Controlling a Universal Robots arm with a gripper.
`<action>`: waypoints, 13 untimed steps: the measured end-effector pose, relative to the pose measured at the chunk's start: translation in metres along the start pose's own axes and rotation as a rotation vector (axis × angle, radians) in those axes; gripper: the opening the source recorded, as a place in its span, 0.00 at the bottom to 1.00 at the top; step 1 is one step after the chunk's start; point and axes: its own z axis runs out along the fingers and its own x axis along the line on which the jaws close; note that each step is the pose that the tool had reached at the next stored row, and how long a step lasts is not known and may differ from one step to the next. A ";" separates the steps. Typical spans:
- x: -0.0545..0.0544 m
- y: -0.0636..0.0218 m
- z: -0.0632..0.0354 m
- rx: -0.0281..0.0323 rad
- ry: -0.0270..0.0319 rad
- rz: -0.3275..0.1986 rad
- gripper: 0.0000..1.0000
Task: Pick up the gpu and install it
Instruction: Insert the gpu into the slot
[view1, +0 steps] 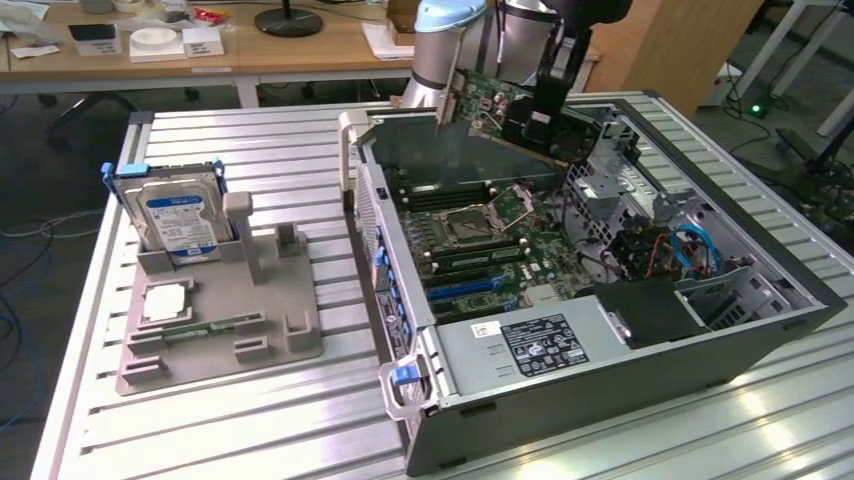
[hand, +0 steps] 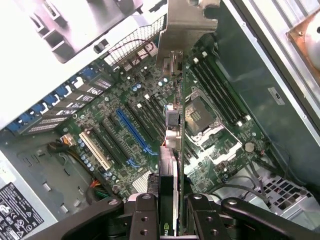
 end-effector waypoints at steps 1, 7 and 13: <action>0.000 -0.0001 0.0000 -0.0003 0.0002 -0.011 0.27; 0.000 -0.0004 0.0000 -0.0022 0.0013 -0.073 0.27; 0.001 -0.0005 0.0001 -0.0043 0.0025 -0.143 0.27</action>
